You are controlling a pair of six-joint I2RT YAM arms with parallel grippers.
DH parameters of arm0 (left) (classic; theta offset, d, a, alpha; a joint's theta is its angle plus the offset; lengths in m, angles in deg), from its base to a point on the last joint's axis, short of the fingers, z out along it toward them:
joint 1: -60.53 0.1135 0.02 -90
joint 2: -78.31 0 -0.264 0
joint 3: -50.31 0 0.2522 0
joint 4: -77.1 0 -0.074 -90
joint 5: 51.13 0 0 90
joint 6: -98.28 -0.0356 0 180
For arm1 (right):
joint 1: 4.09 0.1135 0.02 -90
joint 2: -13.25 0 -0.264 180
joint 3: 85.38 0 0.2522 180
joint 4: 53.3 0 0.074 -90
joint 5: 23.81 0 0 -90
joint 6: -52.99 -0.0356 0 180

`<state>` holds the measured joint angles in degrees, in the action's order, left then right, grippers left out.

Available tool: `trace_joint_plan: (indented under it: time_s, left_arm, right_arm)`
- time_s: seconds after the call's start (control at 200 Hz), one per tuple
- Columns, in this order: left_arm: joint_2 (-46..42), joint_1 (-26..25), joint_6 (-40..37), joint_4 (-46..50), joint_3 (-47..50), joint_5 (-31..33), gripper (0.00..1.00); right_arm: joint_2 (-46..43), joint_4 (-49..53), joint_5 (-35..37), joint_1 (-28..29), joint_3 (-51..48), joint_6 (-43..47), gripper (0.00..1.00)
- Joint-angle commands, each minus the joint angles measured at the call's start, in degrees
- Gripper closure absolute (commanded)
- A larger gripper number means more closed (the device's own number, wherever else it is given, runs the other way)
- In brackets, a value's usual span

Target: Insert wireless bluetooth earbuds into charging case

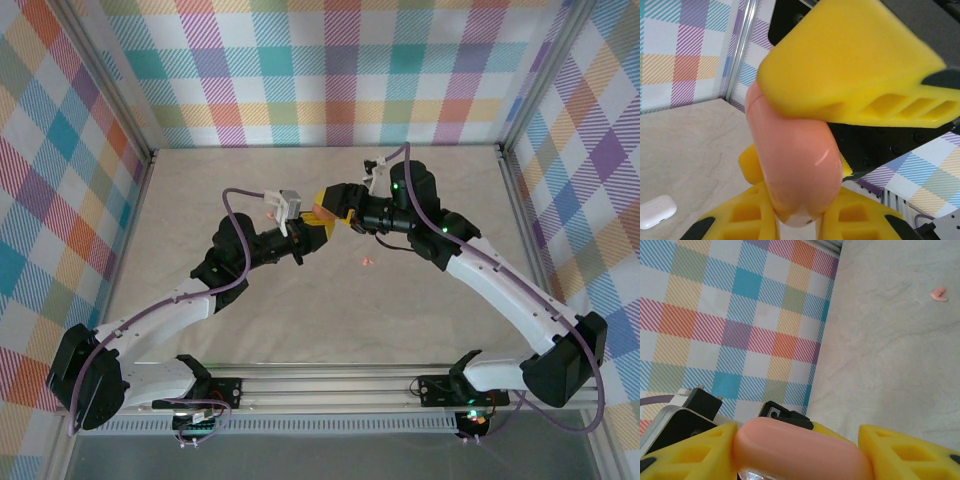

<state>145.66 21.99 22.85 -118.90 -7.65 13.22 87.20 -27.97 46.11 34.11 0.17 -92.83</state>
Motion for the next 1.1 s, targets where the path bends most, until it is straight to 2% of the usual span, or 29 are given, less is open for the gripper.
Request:
trace_joint_plan:
  time_s: [0.0, 0.085, 0.26, 0.385, 0.555, 0.72, 0.83, 1.0, 1.095]
  left_arm:
    - [-0.85, -0.43, -1.27, 2.02, -2.81, -1.34, 0.91]
    - [-1.24, -0.48, -1.99, 3.41, -3.08, -0.92, 0.82]
    - [-2.55, -0.44, -3.50, 7.28, -3.52, 0.98, 0.41]
    - [-4.80, -0.05, -4.67, 12.29, -3.58, 2.32, 0.29]
    - [-9.18, 1.17, -4.61, 13.22, -0.24, 0.73, 0.29]
    - [-10.42, 1.98, -4.37, 1.19, 6.97, -4.75, 0.31]
    - [-8.62, 1.83, -10.69, 7.03, 4.14, -9.23, 0.30]
    - [-8.49, 1.38, -10.78, 1.20, 5.95, -1.91, 0.33]
    - [-6.93, 1.04, -7.91, -4.47, 6.94, -0.90, 0.37]
  right_arm:
    - [0.36, 0.60, -1.32, 0.28, 2.39, 3.22, 0.52]
    - [-0.18, 1.70, 0.01, 0.30, 2.32, 5.25, 0.55]
    - [-1.60, 3.60, 3.23, 0.30, 1.89, 10.65, 0.58]
    - [-2.51, 6.12, 5.18, 0.37, 2.13, 18.58, 0.59]
    - [-3.55, 9.09, 5.46, 0.32, 2.99, 29.05, 0.59]
    - [-3.55, 10.34, 1.39, 0.39, 4.62, 36.29, 0.60]
    - [-3.46, 12.16, 0.23, 0.45, 5.45, 39.70, 0.60]
    - [-3.79, 13.54, -0.08, 0.80, 5.15, 42.67, 0.60]
    - [-3.84, 13.44, 1.65, 1.34, 4.26, 43.31, 0.60]
